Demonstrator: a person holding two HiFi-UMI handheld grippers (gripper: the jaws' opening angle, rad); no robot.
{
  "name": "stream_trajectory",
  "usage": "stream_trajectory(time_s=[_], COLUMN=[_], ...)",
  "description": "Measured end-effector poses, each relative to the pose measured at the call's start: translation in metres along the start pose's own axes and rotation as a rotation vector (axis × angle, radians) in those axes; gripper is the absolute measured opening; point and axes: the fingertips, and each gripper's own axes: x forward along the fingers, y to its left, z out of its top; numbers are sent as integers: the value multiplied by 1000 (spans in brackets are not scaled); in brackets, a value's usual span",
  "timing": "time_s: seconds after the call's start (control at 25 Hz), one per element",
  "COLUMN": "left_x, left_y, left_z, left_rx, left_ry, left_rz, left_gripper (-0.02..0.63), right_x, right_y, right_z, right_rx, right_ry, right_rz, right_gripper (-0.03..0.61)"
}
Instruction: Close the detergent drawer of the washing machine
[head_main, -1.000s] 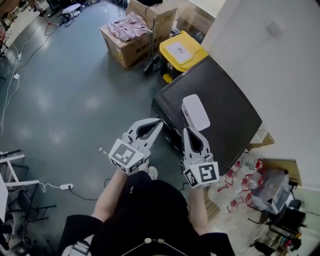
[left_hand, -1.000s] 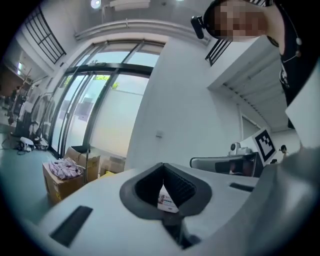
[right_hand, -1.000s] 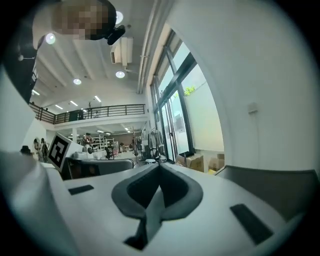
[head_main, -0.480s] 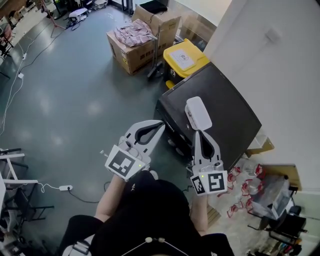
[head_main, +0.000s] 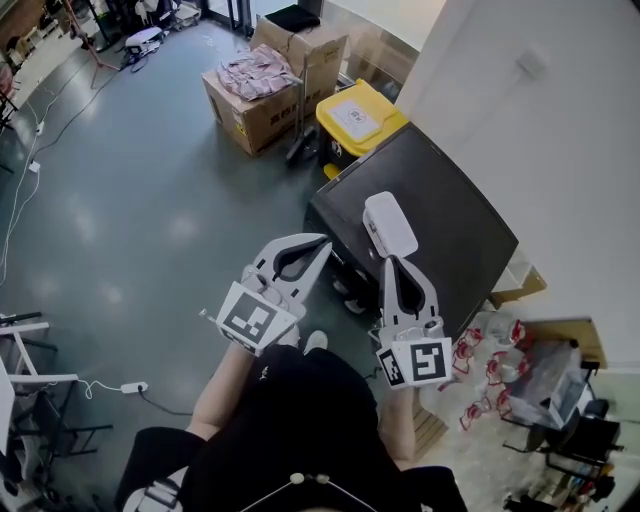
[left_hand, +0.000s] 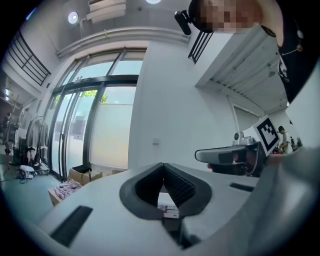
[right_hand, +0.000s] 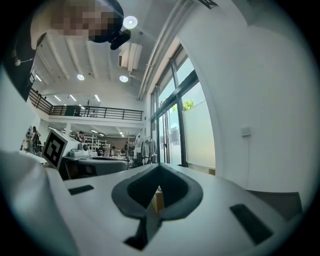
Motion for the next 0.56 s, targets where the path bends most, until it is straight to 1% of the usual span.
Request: stream_trajectory(time_s=[0.32, 0.56], left_x=[3, 2], left_y=[4, 3], left_z=[2, 3], left_rx=[-18, 2], left_ry=[-4, 0], left_rz=[16, 13], left_gripper=[6, 6], right_x=[2, 1], right_y=[-1, 0], right_z=[2, 5], right_rx=[-5, -19], right_ry=[0, 0], right_rz=[22, 23], right_gripper=[3, 3])
